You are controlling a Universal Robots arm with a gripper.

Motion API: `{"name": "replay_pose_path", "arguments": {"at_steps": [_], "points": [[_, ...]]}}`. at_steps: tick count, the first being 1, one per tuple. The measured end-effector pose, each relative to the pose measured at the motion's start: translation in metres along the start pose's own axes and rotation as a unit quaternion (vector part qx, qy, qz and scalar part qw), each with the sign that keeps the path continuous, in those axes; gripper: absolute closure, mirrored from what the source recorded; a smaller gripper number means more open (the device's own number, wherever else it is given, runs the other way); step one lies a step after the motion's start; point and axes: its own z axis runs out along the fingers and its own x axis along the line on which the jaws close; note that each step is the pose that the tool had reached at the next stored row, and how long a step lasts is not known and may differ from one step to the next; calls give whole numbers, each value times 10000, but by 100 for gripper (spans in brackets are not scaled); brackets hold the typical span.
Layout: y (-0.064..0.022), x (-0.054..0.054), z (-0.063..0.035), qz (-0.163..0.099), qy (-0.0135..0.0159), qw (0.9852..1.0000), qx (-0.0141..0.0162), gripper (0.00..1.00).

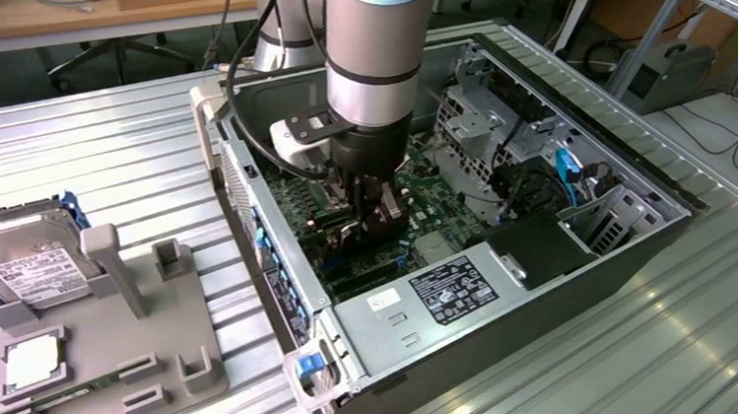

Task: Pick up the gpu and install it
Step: 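Insert the gpu into the slot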

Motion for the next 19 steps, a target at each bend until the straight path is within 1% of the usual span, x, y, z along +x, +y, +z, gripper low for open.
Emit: {"name": "replay_pose_path", "arguments": {"at_steps": [6,13,15,19], "points": [[19,-1,20,0,-1,10000,44,73],[20,-2,2,0,-6,10000,52,73],[20,0,-10,0,0,10000,50,73],[20,-1,-9,0,-2,10000,52,73]]}}
